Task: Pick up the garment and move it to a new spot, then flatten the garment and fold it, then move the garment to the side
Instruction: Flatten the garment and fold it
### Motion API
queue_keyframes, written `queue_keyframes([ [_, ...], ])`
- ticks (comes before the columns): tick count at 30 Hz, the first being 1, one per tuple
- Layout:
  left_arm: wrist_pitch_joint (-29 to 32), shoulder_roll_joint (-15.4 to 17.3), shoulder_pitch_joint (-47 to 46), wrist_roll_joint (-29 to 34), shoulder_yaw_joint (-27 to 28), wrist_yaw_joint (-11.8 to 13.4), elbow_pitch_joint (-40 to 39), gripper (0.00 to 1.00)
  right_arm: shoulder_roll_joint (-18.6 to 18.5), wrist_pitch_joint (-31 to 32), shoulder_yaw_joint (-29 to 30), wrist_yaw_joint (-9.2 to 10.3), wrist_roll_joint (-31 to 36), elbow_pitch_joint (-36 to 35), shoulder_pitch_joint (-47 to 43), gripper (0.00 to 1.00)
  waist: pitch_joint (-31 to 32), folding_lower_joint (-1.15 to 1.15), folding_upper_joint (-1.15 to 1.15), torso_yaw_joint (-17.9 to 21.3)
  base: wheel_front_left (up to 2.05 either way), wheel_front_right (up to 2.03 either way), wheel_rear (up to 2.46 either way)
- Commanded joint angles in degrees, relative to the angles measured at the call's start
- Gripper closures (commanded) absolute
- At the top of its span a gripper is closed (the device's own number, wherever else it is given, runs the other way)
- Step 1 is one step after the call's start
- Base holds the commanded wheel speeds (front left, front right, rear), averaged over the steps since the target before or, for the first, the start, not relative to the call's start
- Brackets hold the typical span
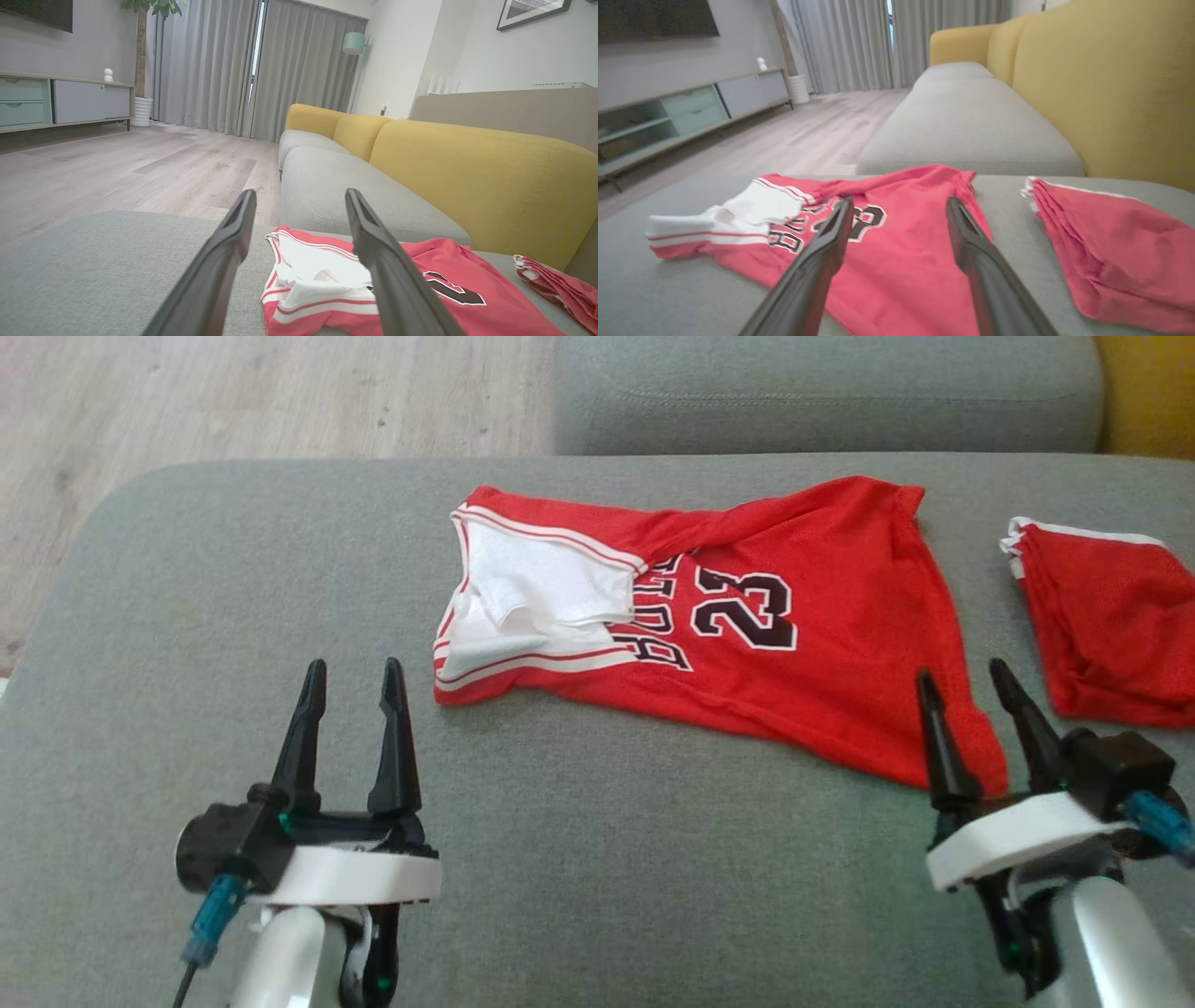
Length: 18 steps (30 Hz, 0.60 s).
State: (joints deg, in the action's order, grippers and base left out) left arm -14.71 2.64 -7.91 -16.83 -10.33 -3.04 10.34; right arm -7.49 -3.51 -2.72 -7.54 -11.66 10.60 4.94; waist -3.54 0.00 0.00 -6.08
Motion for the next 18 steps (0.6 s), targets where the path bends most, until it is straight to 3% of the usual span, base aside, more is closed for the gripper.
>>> queue_keyframes([
  [1, -0.3, 0.2, -2.2, -0.3, 1.4, -0.1, -2.4, 0.0, 0.1, -1.2, -2.4, 0.05, -0.8, -2.7, 0.9, 0.0, -0.5, 0.0, 0.0, -0.5, 0.0, 0.0, 0.0],
  [9, -0.3, 0.2, -3.1, -0.5, -0.4, -0.9, -3.2, 0.0, 1.0, -3.9, -10.6, 0.05, -2.0, -2.0, 2.4, 0.0, -2.8, 0.0, 0.0, -3.5, 0.0, 0.0, 0.0],
  [18, -0.3, 0.2, -4.5, -1.8, -3.6, -0.6, -3.1, 0.0, 0.6, -3.8, -14.6, 0.05, 0.5, 4.1, 10.0, 0.0, -6.8, 0.0, 0.0, -9.7, 0.0, 0.0, 0.0],
])
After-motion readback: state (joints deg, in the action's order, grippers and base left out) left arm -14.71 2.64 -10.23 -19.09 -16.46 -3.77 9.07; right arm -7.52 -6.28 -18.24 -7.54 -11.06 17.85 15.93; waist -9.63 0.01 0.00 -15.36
